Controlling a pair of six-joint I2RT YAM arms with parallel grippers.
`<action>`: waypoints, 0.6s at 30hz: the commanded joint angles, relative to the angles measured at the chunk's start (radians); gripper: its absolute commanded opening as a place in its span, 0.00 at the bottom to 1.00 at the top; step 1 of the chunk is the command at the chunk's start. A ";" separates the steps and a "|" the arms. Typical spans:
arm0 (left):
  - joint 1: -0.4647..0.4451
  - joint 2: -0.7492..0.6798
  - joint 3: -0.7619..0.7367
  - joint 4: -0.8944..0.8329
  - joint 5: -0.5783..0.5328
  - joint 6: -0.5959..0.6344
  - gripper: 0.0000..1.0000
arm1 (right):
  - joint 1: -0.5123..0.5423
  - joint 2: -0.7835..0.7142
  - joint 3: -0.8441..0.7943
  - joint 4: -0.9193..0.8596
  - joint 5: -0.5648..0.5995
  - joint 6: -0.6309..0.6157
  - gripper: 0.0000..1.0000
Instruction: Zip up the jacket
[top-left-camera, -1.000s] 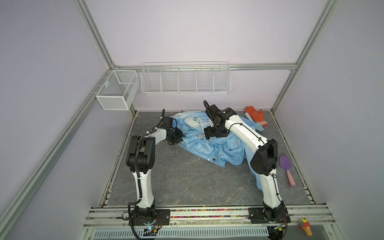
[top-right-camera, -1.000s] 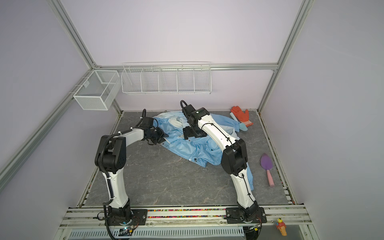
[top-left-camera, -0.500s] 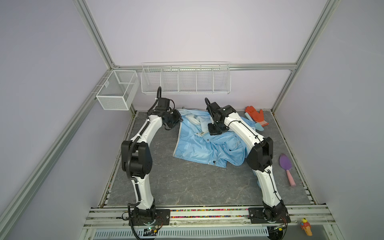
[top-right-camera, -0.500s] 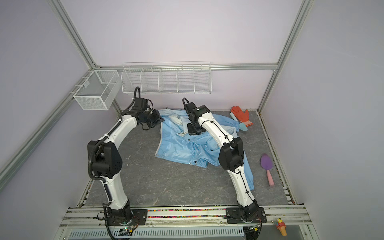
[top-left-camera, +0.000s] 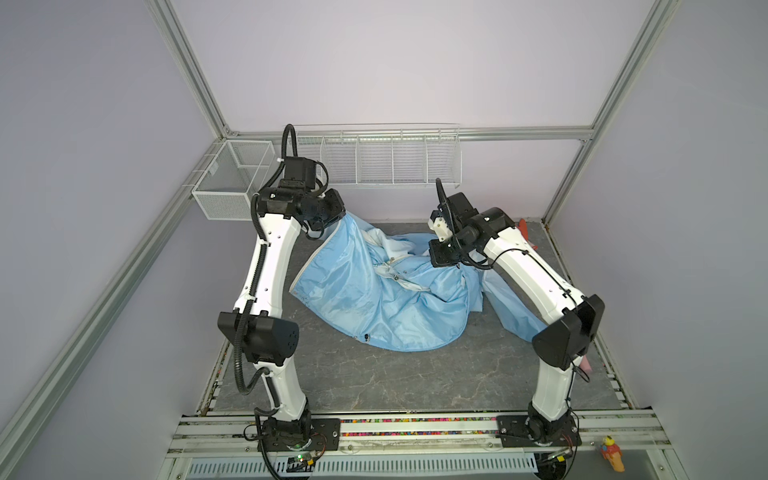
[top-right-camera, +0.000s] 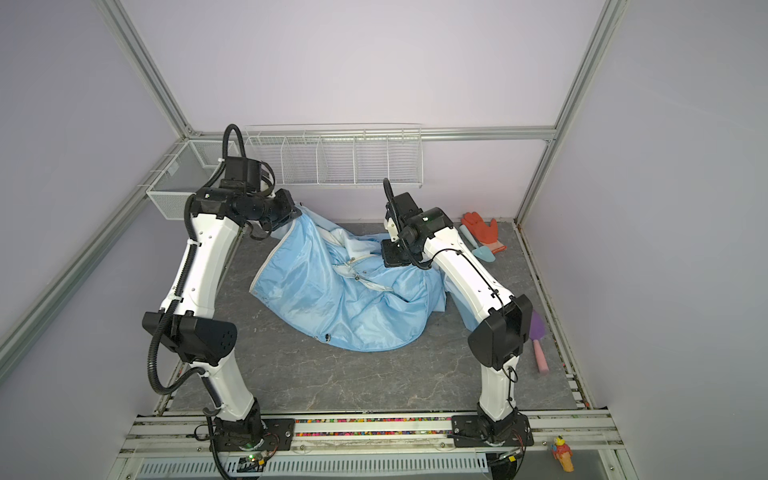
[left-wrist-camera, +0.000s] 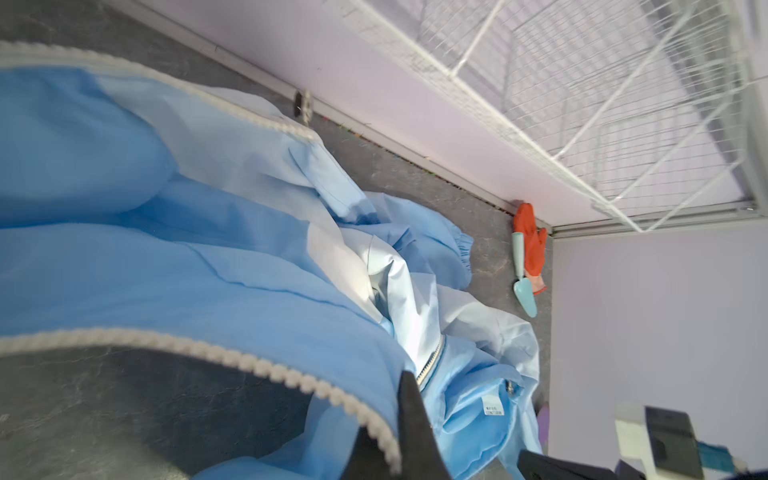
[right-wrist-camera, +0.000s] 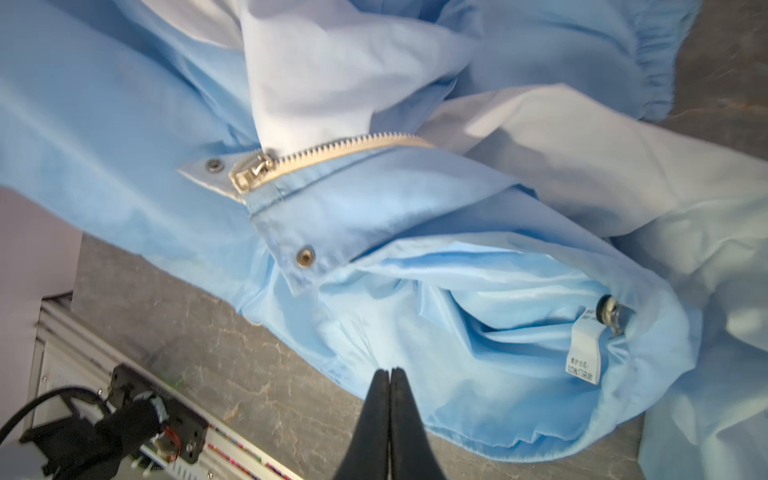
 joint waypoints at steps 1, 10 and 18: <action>0.003 0.036 -0.077 -0.072 -0.091 0.026 0.29 | 0.016 -0.058 -0.170 0.066 -0.083 -0.046 0.07; -0.014 -0.192 -0.375 0.019 -0.180 -0.056 0.45 | 0.031 -0.080 -0.282 0.154 -0.147 0.193 0.78; -0.023 -0.445 -0.677 0.041 -0.246 -0.139 0.49 | 0.063 0.041 -0.267 0.357 -0.315 0.499 0.86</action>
